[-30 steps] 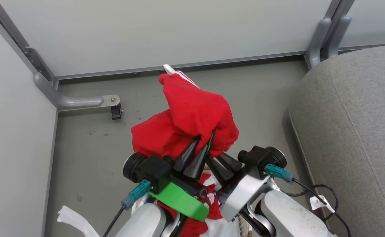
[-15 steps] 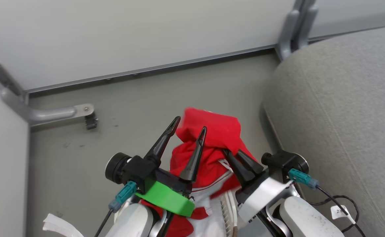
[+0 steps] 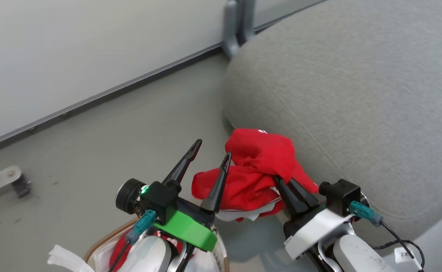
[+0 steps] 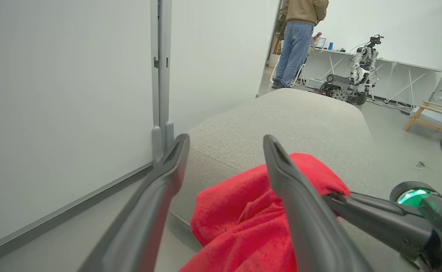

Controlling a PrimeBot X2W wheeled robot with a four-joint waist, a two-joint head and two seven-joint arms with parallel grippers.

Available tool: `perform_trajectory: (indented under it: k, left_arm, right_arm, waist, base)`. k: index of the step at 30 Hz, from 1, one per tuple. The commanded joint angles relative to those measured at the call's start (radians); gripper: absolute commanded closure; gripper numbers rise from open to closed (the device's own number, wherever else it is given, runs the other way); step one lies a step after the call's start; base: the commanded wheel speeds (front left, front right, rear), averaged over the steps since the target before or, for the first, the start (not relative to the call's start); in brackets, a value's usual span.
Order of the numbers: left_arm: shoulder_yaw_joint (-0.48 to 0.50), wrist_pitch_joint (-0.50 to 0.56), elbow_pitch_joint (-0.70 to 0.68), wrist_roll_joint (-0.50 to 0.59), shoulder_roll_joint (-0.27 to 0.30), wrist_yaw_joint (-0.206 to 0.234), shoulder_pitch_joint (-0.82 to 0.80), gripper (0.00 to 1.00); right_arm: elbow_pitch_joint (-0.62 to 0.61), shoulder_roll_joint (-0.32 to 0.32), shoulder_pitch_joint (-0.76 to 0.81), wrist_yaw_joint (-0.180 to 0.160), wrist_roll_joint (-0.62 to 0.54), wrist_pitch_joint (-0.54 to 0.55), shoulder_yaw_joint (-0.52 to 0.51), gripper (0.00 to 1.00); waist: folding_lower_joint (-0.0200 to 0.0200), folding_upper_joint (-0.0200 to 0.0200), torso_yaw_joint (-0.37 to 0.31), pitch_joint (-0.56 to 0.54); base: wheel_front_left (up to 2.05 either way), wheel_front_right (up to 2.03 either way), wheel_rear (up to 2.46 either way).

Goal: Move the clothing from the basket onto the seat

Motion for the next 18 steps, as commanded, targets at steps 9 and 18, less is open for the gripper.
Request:
perform_trajectory:
  k: [9, 18]
  left_arm:
    - [-0.06, 0.0, 0.036, 0.008, 0.025, -0.003, -0.067, 0.0]
    - [-0.081, 0.0, 0.051, 0.036, 0.07, -0.003, -0.116, 0.0]
  right_arm:
    - [-0.043, -0.023, -0.026, -0.001, -0.044, -0.002, -0.093, 1.0]
    - [-0.033, -0.166, -0.277, -0.001, -0.084, -0.002, -0.188, 1.0]
  waist:
    - [0.0, -0.0001, -0.159, 0.094]
    - [0.0, -0.0001, -0.126, 0.223]
  base:
    - [0.0, 0.0, 0.0]
    - [0.0, 0.0, 0.0]
